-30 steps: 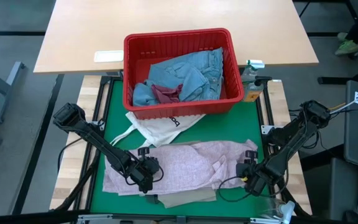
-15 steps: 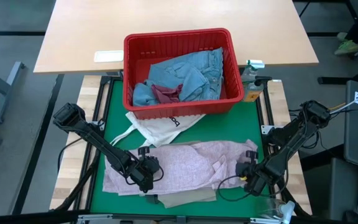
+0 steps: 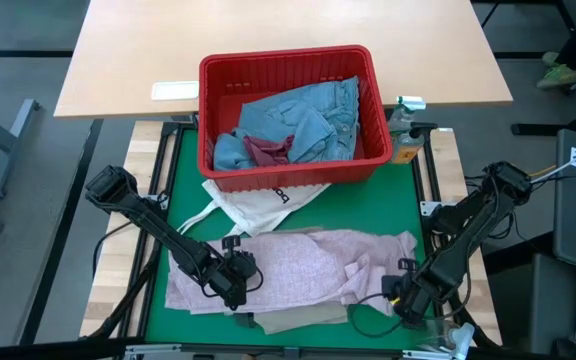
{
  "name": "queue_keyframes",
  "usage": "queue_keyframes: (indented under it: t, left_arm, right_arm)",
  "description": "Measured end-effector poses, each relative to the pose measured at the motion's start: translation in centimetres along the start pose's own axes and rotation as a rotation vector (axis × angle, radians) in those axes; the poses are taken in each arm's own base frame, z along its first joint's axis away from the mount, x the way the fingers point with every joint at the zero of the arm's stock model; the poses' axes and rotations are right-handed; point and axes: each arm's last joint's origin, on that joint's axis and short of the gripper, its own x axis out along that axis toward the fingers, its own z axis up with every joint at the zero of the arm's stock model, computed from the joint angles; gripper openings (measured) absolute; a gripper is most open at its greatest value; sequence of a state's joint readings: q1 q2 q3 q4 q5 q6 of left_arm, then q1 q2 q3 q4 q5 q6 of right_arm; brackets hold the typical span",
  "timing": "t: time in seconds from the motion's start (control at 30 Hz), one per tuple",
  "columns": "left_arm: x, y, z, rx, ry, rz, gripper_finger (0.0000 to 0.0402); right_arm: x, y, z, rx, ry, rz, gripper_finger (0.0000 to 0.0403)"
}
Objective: Fold laundry
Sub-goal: Fold the pink shirt
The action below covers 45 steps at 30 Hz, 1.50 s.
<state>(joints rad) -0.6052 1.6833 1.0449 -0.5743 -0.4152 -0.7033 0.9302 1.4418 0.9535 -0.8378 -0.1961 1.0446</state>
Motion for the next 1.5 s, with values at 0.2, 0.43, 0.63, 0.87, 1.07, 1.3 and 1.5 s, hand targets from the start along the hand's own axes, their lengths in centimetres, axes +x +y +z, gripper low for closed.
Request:
queue_keyframes:
  t: [0.2,0.43,0.63,0.87,1.07,1.3,1.5]
  left_arm:
    - [0.0,0.0,0.0,0.000,0.000,0.000,0.0139]
    - [0.0,0.0,0.0,0.000,0.004,-0.005,0.0140]
    - [0.0,0.0,0.0,0.000,0.006,-0.007,0.0140]
    - [0.0,0.0,0.0,0.000,0.010,-0.012,0.0140]
    - [0.0,0.0,0.0,0.015,0.007,-0.009,0.0140]
    - [-0.2,-0.1,-0.1,0.036,0.006,-0.018,0.0140]
    - [-1.2,-0.7,1.3,0.077,-0.031,-0.048,0.0140]
  right_arm:
    - [0.0,0.1,-0.5,0.012,0.159,0.069,0.0010]
    - [-0.1,-0.3,-0.9,0.034,0.240,0.050,0.0004]
    - [-0.1,-0.3,-0.9,0.096,0.225,0.035,0.0024]
    - [-0.1,-0.5,-1.0,0.141,0.230,0.013,0.0069]
    - [-0.2,-1.2,-1.3,0.213,0.230,-0.081,0.0120]
    - [-0.2,-1.2,-1.4,0.216,0.252,-0.077,0.0134]
    - [-0.3,-1.1,-1.5,0.205,0.296,-0.052,0.0132]
